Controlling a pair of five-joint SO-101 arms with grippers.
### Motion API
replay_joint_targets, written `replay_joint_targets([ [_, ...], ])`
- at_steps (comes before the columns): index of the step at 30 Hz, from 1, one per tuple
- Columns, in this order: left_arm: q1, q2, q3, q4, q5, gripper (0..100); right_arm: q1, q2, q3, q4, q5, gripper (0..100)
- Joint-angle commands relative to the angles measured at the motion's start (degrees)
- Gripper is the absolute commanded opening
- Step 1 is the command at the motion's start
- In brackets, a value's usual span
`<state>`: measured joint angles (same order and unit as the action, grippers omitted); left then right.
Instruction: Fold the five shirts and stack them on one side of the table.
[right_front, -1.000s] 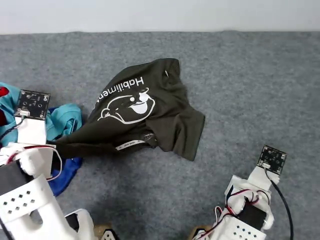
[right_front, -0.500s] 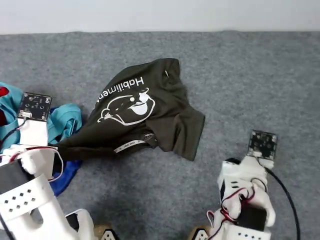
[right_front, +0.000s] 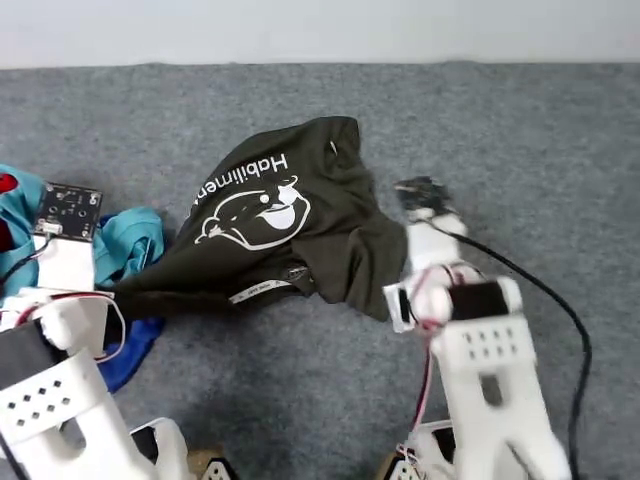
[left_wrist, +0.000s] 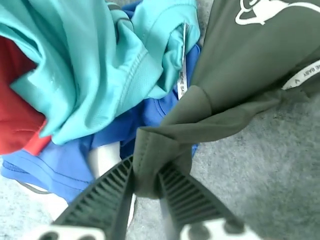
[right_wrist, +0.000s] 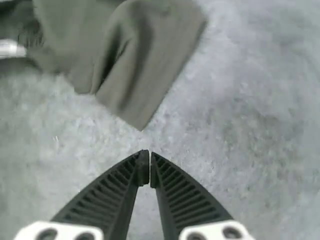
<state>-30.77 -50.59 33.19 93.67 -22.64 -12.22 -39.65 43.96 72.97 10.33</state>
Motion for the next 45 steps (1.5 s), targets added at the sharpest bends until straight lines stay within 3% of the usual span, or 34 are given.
replay_joint_targets([
  [1,-0.2,-1.4,-3.5,0.4,-0.4,1,-1.1,7.6,-4.2,-4.9,10.4,1.1],
  [5,-0.3,-1.4,-3.4,0.4,-0.4,1,-2.4,15.0,-4.7,-9.7,12.1,3.9],
  [10,-0.3,-1.4,-3.3,0.3,-0.4,1,-4.6,23.1,-7.0,-10.1,12.0,23.5],
  [12,-0.3,-1.4,-3.3,0.3,-0.4,1,-5.1,25.8,-8.5,-10.4,12.0,26.1],
  [31,-0.1,-1.4,-6.0,2.3,-0.4,1,-7.3,46.7,-15.1,-13.2,12.0,24.0],
  [33,0.0,-1.4,-6.5,2.3,-0.4,1,-7.3,47.6,-15.3,-13.5,12.2,20.7],
  [38,0.0,-1.4,-8.5,3.9,-0.4,1,-5.9,48.4,-17.7,-13.1,12.4,0.1],
  [45,0.0,-1.4,-11.0,5.8,-0.4,1,3.5,43.3,-19.4,-9.9,15.6,0.9],
])
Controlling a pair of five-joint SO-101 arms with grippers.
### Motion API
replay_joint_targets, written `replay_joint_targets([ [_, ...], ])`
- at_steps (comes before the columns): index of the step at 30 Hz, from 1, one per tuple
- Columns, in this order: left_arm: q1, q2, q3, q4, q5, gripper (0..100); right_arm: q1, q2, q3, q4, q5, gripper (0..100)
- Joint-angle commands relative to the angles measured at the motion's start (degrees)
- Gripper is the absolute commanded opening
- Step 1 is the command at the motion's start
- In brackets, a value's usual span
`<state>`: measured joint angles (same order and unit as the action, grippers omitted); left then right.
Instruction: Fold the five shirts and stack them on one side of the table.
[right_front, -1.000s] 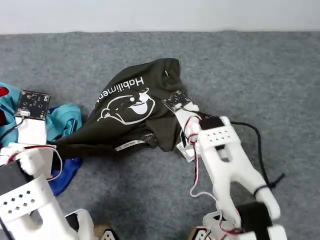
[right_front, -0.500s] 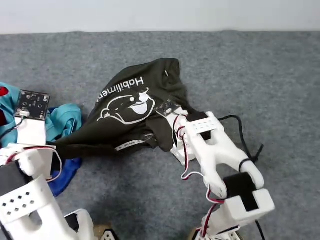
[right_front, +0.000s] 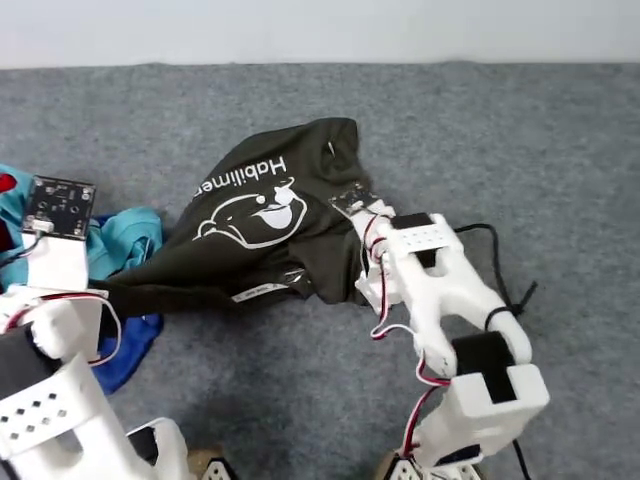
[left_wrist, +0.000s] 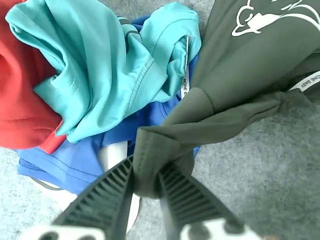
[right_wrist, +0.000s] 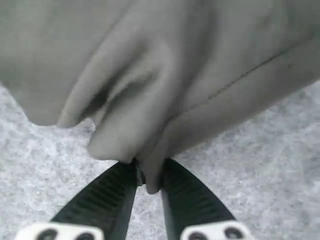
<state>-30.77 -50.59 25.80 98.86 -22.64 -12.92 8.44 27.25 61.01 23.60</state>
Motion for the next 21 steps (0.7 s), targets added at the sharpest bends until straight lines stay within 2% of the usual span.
replay_joint_targets([
  [1,0.0,-1.4,-4.2,0.6,-0.4,1,5.7,-6.6,-3.6,3.6,3.3,0.9],
  [7,0.1,-1.4,-8.9,0.4,-0.4,1,12.0,-21.1,-12.0,11.2,9.0,0.9],
  [16,0.1,-1.1,-19.4,0.0,-0.4,1,12.8,-37.8,-22.1,15.7,11.4,0.9],
  [21,0.1,-1.4,-28.7,-6.9,-0.4,1,12.7,-44.1,-29.3,15.2,11.4,0.9],
])
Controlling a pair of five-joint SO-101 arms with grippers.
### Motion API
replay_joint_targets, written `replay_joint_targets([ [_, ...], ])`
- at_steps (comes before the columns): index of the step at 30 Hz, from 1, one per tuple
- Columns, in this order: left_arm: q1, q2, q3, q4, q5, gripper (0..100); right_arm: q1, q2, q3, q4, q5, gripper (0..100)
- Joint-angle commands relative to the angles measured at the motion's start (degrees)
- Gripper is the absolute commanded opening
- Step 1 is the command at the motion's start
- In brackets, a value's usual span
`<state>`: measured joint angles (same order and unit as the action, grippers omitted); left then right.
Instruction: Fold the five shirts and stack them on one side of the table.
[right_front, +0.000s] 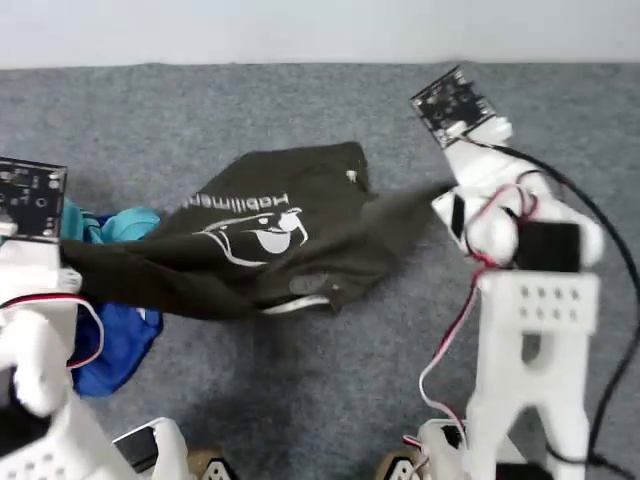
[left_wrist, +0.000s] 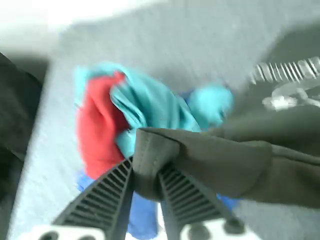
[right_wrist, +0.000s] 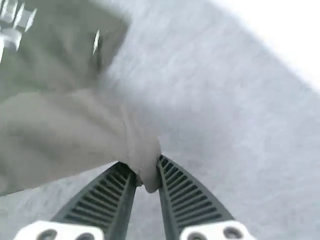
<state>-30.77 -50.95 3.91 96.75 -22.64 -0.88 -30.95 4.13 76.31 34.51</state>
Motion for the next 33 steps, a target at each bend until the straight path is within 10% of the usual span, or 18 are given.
replay_joint_targets([
  [1,0.1,-0.9,-8.7,-6.5,-0.4,1,0.7,-5.4,-7.9,-0.1,0.7,0.9],
  [21,7.2,4.5,-12.2,-25.8,3.8,1,10.9,-8.9,-32.5,-7.0,7.5,0.9],
  [33,27.2,5.1,-10.3,-7.8,3.9,1,17.9,-10.9,-34.2,-8.3,12.5,0.9],
])
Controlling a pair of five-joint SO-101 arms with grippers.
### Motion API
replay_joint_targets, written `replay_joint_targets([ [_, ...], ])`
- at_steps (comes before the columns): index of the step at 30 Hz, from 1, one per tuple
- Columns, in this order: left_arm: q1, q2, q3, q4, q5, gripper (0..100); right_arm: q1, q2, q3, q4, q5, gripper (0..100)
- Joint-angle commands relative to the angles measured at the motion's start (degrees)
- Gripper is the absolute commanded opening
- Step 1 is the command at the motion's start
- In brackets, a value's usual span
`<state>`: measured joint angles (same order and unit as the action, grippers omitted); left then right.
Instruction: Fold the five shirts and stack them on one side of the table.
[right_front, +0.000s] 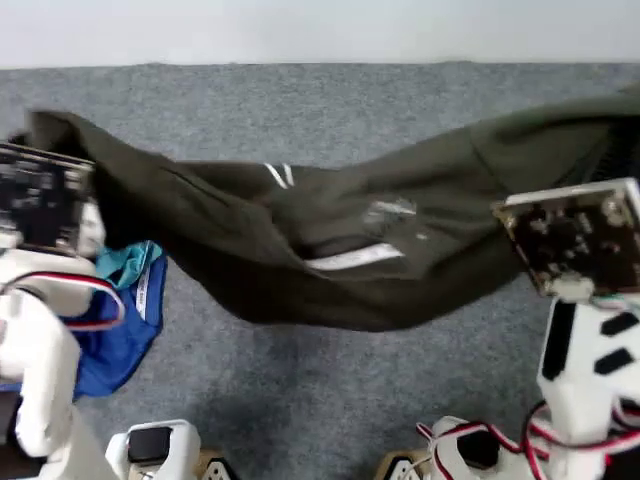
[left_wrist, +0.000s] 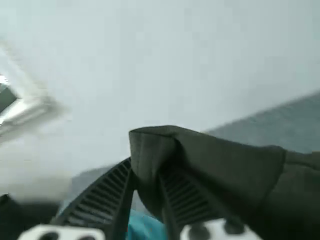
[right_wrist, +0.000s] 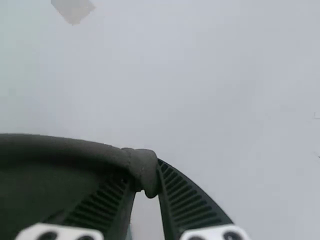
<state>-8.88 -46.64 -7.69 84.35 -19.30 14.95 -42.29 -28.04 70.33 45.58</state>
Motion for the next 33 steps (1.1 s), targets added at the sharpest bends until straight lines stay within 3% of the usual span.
replay_joint_targets([
  [1,7.1,0.7,2.1,6.1,0.5,1,2.8,1.3,-2.0,-3.7,1.7,0.9],
  [5,12.4,0.7,7.5,10.8,0.5,1,7.5,5.8,-1.8,-11.7,1.9,0.9],
  [10,14.2,0.7,16.5,12.0,0.5,1,7.8,15.1,-1.8,-17.0,1.8,0.9],
  [23,13.9,0.3,43.8,7.6,0.3,1,-15.9,45.1,-2.1,-17.3,1.7,0.9],
  [28,13.4,0.2,49.6,4.1,0.5,1,-24.0,54.7,-2.1,-23.7,1.7,0.9],
  [33,3.3,0.2,51.7,0.8,0.4,1,-29.8,61.5,-2.1,-34.2,1.8,0.9],
])
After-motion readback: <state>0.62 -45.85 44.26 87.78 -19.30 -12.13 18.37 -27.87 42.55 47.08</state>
